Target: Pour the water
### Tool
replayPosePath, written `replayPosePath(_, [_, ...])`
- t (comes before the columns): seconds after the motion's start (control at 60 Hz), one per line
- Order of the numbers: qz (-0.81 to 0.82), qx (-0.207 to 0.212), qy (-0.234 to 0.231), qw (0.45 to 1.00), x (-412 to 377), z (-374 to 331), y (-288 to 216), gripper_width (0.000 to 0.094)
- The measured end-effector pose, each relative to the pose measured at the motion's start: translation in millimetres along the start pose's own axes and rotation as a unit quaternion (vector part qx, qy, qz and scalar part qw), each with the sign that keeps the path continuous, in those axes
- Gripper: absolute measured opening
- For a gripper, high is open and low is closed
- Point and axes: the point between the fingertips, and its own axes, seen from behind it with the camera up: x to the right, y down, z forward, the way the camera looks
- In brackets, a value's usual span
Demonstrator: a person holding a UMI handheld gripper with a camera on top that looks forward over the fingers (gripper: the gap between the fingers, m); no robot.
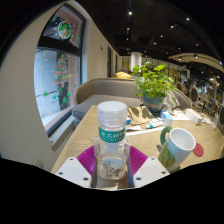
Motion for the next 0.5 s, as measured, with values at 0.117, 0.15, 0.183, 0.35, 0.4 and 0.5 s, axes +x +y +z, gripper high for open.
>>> replayPosePath(0.117, [-0.004,0.008,-0.007,1.0,-0.8,-10.5,-16.3,0.0407])
replayPosePath(0.15, [0.005,0.014,-0.012,1.0,-2.3,-16.6,-23.1,0.0408])
replayPosePath(0.183, [0.018,0.019,-0.018,0.999,-2.9,-22.7,-32.3,0.0407])
replayPosePath(0.35, [0.184,0.042,-0.1,0.977,-10.1,-53.5,-92.8,0.0404])
replayPosePath(0.4, [0.259,0.039,-0.131,0.956,-4.5,-57.8,-109.0,0.0404])
replayPosePath(0.5, [0.388,0.033,-0.167,0.906,5.4,-67.6,-133.3,0.0404])
